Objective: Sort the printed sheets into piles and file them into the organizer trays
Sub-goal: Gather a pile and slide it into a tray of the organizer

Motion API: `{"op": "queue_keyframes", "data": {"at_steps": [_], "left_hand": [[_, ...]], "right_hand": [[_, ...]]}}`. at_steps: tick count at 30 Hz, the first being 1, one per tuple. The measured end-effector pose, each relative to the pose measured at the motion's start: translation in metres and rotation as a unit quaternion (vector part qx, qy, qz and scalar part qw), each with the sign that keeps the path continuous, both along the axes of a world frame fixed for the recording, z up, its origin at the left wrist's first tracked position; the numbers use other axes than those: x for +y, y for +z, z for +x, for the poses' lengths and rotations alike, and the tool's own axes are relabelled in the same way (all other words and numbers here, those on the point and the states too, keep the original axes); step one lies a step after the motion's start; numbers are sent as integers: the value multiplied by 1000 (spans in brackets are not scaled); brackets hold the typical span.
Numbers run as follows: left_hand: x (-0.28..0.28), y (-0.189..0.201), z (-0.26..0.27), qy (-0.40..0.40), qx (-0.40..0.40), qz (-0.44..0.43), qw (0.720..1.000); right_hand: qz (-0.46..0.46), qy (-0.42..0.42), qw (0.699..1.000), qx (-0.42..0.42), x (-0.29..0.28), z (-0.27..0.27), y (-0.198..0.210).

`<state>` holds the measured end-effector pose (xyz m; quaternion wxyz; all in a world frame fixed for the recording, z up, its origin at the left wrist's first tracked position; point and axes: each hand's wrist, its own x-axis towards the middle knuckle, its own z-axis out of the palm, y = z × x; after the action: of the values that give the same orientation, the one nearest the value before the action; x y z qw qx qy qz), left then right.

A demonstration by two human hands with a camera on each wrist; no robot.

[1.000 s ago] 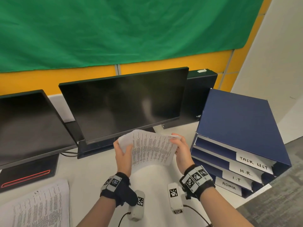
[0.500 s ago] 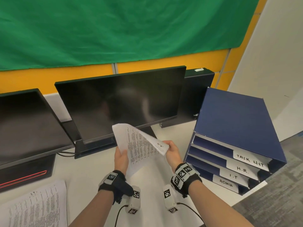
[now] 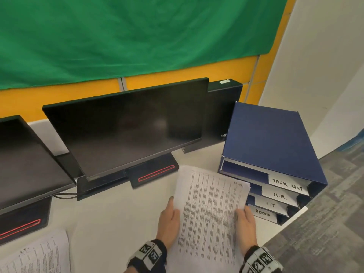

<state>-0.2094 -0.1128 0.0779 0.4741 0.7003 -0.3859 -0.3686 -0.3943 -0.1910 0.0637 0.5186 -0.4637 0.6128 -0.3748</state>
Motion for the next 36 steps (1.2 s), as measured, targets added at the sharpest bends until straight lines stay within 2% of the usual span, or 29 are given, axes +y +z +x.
{"op": "queue_keyframes", "data": {"at_steps": [4,7,10,14,17,19,22,25,29,36], "left_hand": [[-16,-5,-50,-96,25,26,995],[-36,-1,-74,-146,43,77,985],[-50,9,-87,-181,90,105,974],[-52,14,-85,-190,161,122,961],[-40,21,-78,-239,215,117,940],[-36,26,-74,-258,203,111,938],[-48,29,-75,-225,166,88,956],[-69,29,-84,-167,173,84,967],[-91,26,-98,-124,167,84,974],[-95,31,-91,-131,155,71,977]], "right_hand": [[26,-100,995,-1,1,-60,-6],[50,-142,989,11,-7,-96,-14],[67,-161,984,24,-25,-122,-17],[61,-178,981,36,-57,-133,5],[52,-181,982,-4,-75,-134,26],[57,-149,985,-63,-76,-132,35],[83,-96,979,-161,-54,-131,46],[111,-49,962,-243,-19,-126,46],[145,16,938,-315,12,-102,40],[180,-49,928,-321,-25,-75,44]]}}
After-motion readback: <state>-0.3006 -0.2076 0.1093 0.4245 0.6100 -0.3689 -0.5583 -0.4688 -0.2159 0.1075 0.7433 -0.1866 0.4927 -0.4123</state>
